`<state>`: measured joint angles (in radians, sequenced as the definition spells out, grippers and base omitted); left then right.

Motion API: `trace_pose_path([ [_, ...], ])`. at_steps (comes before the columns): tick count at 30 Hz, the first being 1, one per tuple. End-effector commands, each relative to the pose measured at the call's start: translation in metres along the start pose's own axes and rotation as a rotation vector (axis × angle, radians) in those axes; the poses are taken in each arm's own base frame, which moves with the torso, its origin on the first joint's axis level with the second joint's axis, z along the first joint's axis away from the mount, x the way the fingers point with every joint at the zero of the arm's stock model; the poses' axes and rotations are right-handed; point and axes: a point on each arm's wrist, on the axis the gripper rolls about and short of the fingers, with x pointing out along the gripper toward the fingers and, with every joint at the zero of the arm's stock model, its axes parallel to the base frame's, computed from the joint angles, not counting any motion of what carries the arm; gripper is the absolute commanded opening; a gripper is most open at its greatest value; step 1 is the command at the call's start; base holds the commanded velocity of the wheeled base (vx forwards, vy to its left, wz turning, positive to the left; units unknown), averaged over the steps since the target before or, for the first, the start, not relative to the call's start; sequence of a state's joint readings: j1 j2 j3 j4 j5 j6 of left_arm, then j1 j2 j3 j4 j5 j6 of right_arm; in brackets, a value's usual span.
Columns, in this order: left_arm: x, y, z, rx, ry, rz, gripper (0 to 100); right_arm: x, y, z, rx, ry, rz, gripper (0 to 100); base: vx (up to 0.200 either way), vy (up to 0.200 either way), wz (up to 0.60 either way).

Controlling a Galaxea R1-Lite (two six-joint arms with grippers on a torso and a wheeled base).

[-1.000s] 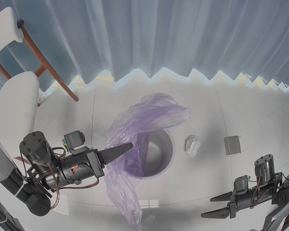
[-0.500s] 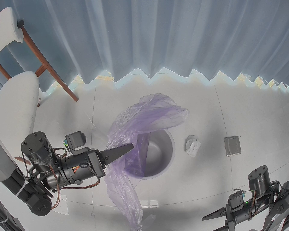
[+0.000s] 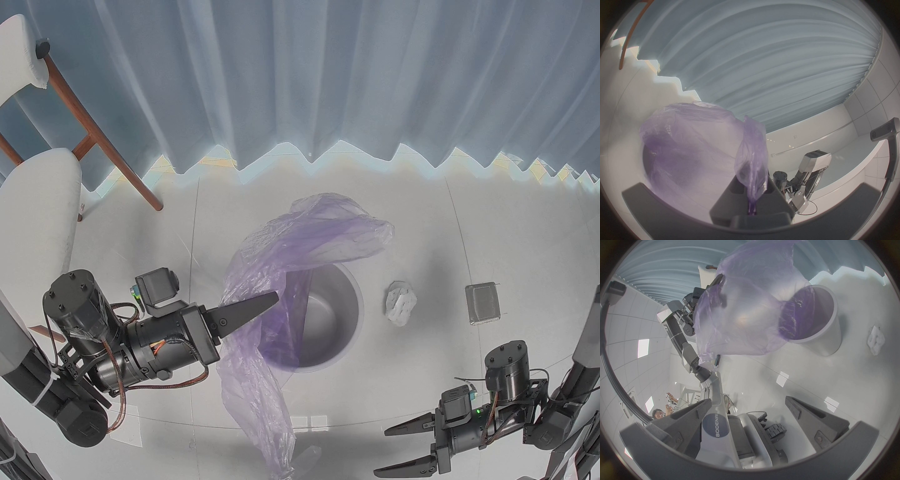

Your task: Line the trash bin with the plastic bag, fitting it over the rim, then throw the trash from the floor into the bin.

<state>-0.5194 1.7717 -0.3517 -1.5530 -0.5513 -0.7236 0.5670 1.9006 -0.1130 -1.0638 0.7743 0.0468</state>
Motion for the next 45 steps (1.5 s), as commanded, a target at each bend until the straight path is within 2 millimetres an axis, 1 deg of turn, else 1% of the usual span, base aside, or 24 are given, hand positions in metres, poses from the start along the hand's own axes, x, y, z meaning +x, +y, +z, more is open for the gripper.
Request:
trace_pose_path([
  [1,0.005,-0.006,0.002,0.009,-0.026,-0.006,0,0.029,-0.016,-0.01,0.039,0.02,0.029,100,0.0,0.0,0.0],
  [2,0.01,-0.009,0.002,0.012,-0.047,0.0,0,0.042,-0.016,-0.012,0.041,0.01,0.057,100,0.0,0.0,0.0],
  [4,0.01,-0.009,0.002,0.013,-0.049,0.0,0,0.044,-0.016,-0.012,0.043,0.008,0.06,100,0.0,0.0,0.0],
  [5,0.014,-0.013,0.002,0.015,-0.066,0.0,0,0.062,-0.012,-0.018,0.067,-0.001,0.11,100,0.0,0.0,0.0],
  [6,0.014,-0.014,0.001,0.015,-0.066,0.0,0,0.069,-0.009,-0.022,0.089,0.027,0.118,100,0.0,0.0,0.0],
  [7,0.014,-0.014,0.001,0.015,-0.066,0.0,0,0.069,-0.009,-0.022,0.089,0.027,0.118,100,0.0,0.0,0.0],
  [8,0.014,-0.014,0.001,0.015,-0.067,0.001,0,0.081,-0.006,-0.019,0.09,0.018,0.084,100,0.0,0.0,0.0],
  [11,0.014,-0.013,0.002,0.014,-0.069,0.001,0,0.094,-0.012,-0.015,0.077,-0.011,0.054,100,0.0,0.0,0.0],
  [16,0.015,-0.013,0.001,0.012,-0.068,0.002,0,0.104,-0.014,-0.006,0.101,-0.04,0.069,100,0.0,0.0,0.0],
  [22,0.016,-0.014,0.002,0.014,-0.071,-0.003,0,0.12,-0.006,0.005,0.133,-0.066,0.122,100,0.0,0.0,0.0],
  [28,0.016,-0.014,0.002,0.014,-0.071,-0.003,0,0.13,-0.004,0.01,0.143,-0.077,0.146,100,0.0,0.0,0.0],
  [29,0.016,-0.013,0.002,0.014,-0.07,-0.002,0,0.133,-0.002,0.01,0.147,-0.077,0.154,0,0.0,0.0,0.0],
  [36,0.016,-0.013,0.002,0.013,-0.069,-0.001,0,0.151,0.01,0.023,0.24,-0.098,0.219,0,0.0,0.0,0.0],
  [37,0.016,-0.013,0.002,0.013,-0.069,-0.001,0,0.151,0.01,0.023,0.24,-0.098,0.219,0,0.0,0.0,0.0],
  [38,0.016,-0.013,0.002,0.014,-0.07,-0.002,0,0.16,0.006,0.028,0.272,-0.129,0.206,0,0.0,0.0,0.0],
  [41,0.016,-0.013,0.002,0.014,-0.07,-0.002,0,0.17,0.002,0.036,0.314,-0.178,0.185,0,0.0,0.0,0.0],
  [45,0.015,-0.014,0.002,0.013,-0.07,-0.003,0,0.176,0.0,0.05,0.341,-0.261,0.159,0,0.0,0.0,0.0],
])
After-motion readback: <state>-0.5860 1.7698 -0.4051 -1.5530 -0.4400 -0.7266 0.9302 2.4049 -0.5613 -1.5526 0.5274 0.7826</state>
